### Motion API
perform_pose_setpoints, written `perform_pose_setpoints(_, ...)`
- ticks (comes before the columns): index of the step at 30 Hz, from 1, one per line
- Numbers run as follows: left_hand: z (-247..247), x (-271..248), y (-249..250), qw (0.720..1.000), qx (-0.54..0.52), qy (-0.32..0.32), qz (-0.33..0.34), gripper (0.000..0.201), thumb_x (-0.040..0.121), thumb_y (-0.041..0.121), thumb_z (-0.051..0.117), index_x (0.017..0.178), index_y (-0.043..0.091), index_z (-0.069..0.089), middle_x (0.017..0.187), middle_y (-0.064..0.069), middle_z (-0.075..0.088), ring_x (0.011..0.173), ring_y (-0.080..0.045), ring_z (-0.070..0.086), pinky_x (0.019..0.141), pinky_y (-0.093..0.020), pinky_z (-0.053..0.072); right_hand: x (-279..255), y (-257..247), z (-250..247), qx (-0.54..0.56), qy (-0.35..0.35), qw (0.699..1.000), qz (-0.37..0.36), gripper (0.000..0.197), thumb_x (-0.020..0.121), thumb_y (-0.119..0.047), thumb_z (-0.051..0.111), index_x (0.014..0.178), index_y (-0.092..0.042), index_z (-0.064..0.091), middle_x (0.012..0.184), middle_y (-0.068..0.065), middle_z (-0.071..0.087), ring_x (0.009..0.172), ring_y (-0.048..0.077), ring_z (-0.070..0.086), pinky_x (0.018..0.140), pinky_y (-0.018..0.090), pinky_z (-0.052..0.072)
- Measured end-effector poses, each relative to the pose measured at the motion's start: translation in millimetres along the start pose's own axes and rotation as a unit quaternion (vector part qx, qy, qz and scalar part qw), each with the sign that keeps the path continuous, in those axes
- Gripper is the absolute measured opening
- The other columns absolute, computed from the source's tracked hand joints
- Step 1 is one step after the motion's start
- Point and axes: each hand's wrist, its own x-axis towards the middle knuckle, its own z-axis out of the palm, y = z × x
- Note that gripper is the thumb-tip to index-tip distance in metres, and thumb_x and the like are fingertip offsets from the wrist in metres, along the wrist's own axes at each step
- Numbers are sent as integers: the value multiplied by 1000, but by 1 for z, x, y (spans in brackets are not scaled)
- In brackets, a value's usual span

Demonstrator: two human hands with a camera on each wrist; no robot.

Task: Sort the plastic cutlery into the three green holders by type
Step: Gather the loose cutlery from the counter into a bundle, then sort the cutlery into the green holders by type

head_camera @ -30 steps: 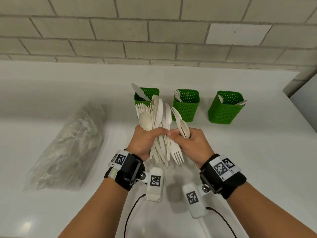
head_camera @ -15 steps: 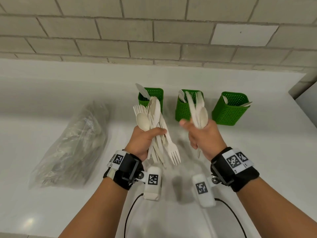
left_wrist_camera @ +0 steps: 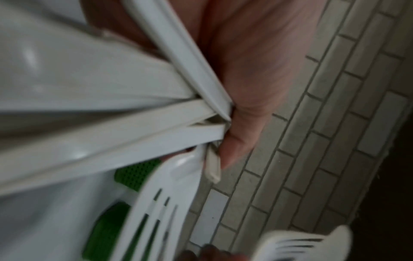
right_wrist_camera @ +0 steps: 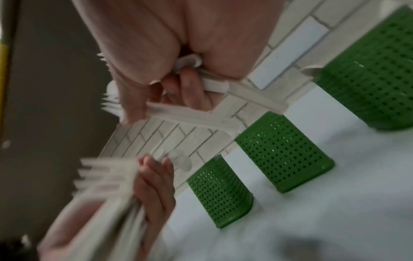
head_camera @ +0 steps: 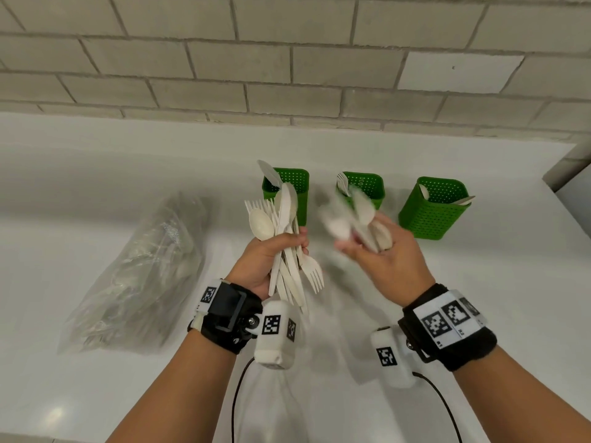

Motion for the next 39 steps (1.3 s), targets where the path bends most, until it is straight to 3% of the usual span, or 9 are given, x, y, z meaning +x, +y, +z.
perform_pose_setpoints(5, -1, -5, 1, 999, 32, -23, 19, 29, 70, 2, 68, 100, 3, 66, 73, -7, 65, 61, -16, 63, 61, -27, 55, 4, 10, 4, 109, 56, 978, 171, 31, 99, -25, 50, 78, -4, 58, 58, 4, 54, 49, 17, 52, 51, 32, 48)
perform_pose_setpoints(13, 13, -15, -2, 979, 154, -130, -8, 29, 82, -12, 62, 107, 3, 62, 70, -7, 66, 61, -16, 64, 56, -28, 54, 1, -1, 24, 192, -47, 946, 258, 9, 90, -16, 66, 82, -11, 68, 54, -3, 51, 40, 6, 31, 36, 18, 25)
perform_pose_setpoints(18, 4, -14, -8, 986, 141, -88, -5, 29, 71, 1, 69, 100, 0, 67, 78, -13, 68, 63, -18, 65, 61, -27, 55, 7, 5, 18, 233, 55, 927, 289, 14, 96, -13, 54, 83, -11, 54, 68, 4, 49, 44, 8, 35, 34, 18, 23)
perform_pose_setpoints(22, -4, -16, -8, 989, 136, -53, 6, 29, 70, 1, 71, 98, 2, 67, 79, -12, 68, 64, -19, 65, 64, -28, 55, 12, -1, 12, 258, 119, 918, 278, 16, 100, -10, 44, 86, -12, 51, 72, 7, 67, 57, 16, 61, 42, 24, 44)
perform_pose_setpoints(25, -14, -21, 0, 989, 140, -28, 28, 31, 69, -2, 69, 100, 0, 64, 78, -10, 68, 63, -18, 65, 61, -28, 55, 7, -5, 8, 285, 118, 911, 274, 22, 95, -3, 43, 77, -14, 44, 50, -1, 43, 38, 14, 40, 42, 26, 45)
perform_pose_setpoints(28, -32, -26, 10, 992, 116, 14, 54, 28, 72, -3, 67, 100, 1, 64, 76, -9, 67, 64, -17, 65, 61, -28, 55, -12, -1, 11, 202, 11, 945, 256, 26, 88, 3, 55, 75, -16, 43, 48, -4, 30, 36, 12, 26, 38, 21, 30)
perform_pose_setpoints(30, -48, -29, 18, 992, 97, 50, 68, 24, 75, -3, 65, 98, 3, 65, 75, -8, 67, 63, -16, 64, 61, -27, 55, -30, 1, 14, 49, -177, 964, 192, 20, 81, 0, 71, 88, -15, 60, 53, -7, 40, 42, 13, 37, 44, 23, 36)
perform_pose_setpoints(33, -72, -35, 28, 990, 63, 96, 85, 17, 83, -3, 61, 97, 5, 66, 75, -5, 66, 63, -15, 63, 62, -27, 54, -54, 1, 33, -117, -432, 892, 67, 18, 77, -6, 77, 89, -19, 73, 67, -9, 62, 57, 11, 53, 58, 26, 44)
perform_pose_setpoints(39, -91, -43, 32, 986, 68, 121, 91, 19, 80, 1, 65, 97, 7, 67, 78, -5, 67, 67, -16, 64, 65, -28, 55, -70, 12, 76, -346, -576, 738, -65, 17, 89, -18, 61, 102, -25, 69, 96, -6, 67, 83, 14, 57, 73, 30, 47)
